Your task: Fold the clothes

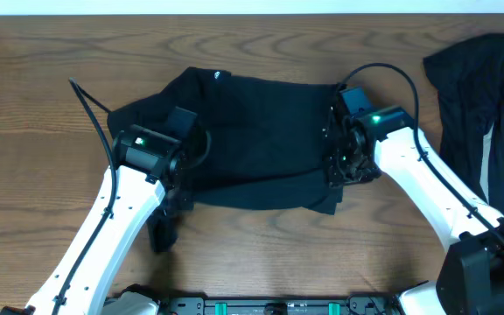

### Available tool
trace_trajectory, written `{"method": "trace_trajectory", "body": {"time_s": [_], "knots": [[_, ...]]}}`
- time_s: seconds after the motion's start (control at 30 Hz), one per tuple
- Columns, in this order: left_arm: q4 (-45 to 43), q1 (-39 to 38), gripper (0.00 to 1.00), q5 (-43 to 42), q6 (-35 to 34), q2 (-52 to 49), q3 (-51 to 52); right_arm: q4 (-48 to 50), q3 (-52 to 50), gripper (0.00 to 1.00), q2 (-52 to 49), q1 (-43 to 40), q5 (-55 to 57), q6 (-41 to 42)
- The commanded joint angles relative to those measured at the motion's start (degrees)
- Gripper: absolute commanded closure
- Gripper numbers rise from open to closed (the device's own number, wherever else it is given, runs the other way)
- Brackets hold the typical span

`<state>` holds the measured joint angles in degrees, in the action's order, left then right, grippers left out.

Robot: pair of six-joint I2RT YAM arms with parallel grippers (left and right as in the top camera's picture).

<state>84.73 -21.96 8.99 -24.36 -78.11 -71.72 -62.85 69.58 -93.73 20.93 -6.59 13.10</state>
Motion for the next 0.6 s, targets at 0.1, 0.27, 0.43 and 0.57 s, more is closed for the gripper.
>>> {"method": "trace_trajectory", "body": {"time_s": [0.1, 0.27, 0.43, 0.57], "knots": [[3.67, 0.07, 0.94, 0.07, -2.1, -0.07, -0.17, 1.44, -0.07, 0.56, -1.09, -2.47, -0.31, 2.51], [3.69, 0.07, 0.94, 0.04, -2.1, -0.07, -0.17, 2.12, -1.4, 0.51, -3.82, -1.27, -4.26, 2.23], [3.74, 0.07, 0.94, 0.07, -1.84, -0.07, -0.17, 6.84, -3.91, 0.53, -8.02, 0.15, -4.17, 2.29], [4.13, 0.07, 0.94, 0.09, -1.62, -0.07, -0.17, 8.48, -4.24, 0.56, -11.26, 0.13, -4.15, 2.32]]}}
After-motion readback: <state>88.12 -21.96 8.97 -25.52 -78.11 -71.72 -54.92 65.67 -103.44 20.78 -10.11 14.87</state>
